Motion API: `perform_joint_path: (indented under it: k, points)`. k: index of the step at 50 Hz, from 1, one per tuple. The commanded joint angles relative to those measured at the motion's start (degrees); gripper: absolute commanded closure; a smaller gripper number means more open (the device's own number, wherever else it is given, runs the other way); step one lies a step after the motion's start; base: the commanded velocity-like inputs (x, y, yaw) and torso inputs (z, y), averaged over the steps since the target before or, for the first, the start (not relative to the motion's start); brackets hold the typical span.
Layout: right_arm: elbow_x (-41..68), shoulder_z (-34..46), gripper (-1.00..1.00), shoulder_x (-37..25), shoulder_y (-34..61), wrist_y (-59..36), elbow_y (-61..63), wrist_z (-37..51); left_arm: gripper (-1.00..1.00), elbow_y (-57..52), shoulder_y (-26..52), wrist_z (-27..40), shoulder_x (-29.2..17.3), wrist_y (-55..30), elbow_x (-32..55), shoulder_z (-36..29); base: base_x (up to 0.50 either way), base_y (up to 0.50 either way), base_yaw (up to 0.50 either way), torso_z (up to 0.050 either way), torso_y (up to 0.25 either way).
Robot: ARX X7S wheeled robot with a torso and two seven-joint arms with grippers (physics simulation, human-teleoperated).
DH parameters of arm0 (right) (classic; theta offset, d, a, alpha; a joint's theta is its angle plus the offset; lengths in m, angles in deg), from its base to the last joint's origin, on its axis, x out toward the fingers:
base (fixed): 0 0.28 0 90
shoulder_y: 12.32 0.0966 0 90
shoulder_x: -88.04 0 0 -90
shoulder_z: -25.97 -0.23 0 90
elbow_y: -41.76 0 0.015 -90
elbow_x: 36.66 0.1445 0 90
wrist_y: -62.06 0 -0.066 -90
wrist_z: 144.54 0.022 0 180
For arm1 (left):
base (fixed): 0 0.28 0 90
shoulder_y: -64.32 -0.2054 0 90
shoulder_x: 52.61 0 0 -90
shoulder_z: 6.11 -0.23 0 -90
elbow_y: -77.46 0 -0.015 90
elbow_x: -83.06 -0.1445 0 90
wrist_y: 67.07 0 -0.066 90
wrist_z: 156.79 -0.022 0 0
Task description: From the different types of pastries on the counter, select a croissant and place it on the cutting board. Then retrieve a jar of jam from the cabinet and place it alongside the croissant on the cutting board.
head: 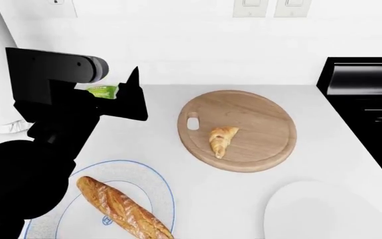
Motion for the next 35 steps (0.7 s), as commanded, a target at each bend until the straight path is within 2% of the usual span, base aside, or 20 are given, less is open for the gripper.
perform_joint_path:
  k: [1,18,24,28,35]
  points:
    - [21.7,9.0,1.0,0.7,-7.0,-4.1,-12.4,-3.1,-1.0,0.2,0.3,0.6,-0.2,-0.1,0.5,0.1,0.0,0.0,0.0,0.0,0.0]
    - [22.6,7.0,1.0,-1.6,-5.3,-3.8,-10.8,-2.9,-1.0,-0.4,0.7,2.1,-0.4,-0.7,1.7,0.0,0.01,0.0,0.0,0.0,0.0]
    - [24.7,2.8,1.0,-9.2,-6.5,1.4,7.1,11.5,-1.0,-0.4,1.1,2.9,-0.6,-1.4,2.2,-0.2,0.0,0.0,0.0,0.0,0.0]
    - [23.3,2.1,1.0,-12.4,-6.3,4.3,17.5,14.8,-1.0,-0.3,1.6,4.1,-0.4,-2.5,3.3,0.1,0.0,0.0,0.0,0.0,0.0]
    - [22.1,1.5,1.0,-14.0,-3.4,4.6,26.7,19.3,-1.0,-0.6,1.9,4.8,-0.8,-2.5,4.7,0.4,0.0,0.0,0.0,0.0,0.0]
